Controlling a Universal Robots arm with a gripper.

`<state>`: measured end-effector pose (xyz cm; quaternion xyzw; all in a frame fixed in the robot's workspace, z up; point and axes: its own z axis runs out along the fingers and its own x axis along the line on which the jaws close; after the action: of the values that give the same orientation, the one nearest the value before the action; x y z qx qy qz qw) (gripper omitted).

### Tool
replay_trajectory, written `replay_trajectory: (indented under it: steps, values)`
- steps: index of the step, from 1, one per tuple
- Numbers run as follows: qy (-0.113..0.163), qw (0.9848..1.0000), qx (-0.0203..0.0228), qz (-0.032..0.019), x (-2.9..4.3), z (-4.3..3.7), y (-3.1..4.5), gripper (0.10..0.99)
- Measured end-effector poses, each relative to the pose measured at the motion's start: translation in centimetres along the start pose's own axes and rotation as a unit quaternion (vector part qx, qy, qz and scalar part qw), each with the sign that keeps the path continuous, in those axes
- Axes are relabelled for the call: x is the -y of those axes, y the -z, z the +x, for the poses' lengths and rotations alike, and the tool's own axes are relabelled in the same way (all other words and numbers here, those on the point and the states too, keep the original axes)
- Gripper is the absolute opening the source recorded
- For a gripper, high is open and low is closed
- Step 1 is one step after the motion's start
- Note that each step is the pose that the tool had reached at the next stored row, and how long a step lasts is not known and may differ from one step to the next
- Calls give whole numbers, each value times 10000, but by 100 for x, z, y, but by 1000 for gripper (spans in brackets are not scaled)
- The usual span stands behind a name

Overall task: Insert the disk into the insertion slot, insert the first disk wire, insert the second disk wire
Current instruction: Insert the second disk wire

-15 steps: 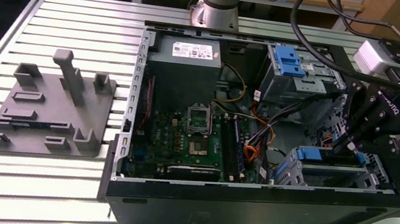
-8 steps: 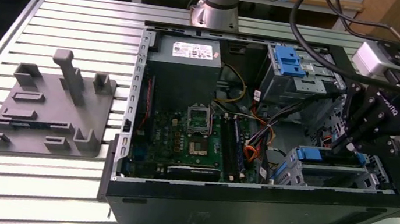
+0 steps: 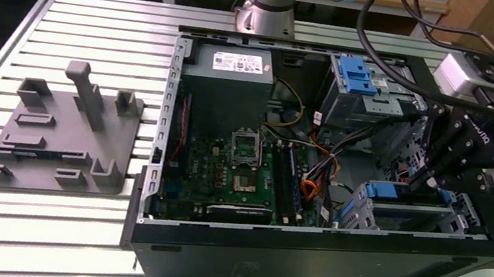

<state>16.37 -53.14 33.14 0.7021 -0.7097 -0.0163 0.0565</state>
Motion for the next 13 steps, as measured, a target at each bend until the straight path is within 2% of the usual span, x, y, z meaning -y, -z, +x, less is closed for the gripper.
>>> replay_trajectory:
  steps: [9, 10, 11, 13]
  values:
    - [0, 10000, 3, 0, 1, 1, -10, 153]
    - [1, 10000, 5, 0, 0, 1, -2, 212]
    - [1, 10000, 6, 0, -1, 2, 13, 212]
    - [0, 10000, 1, 0, -6, 5, 60, 333]
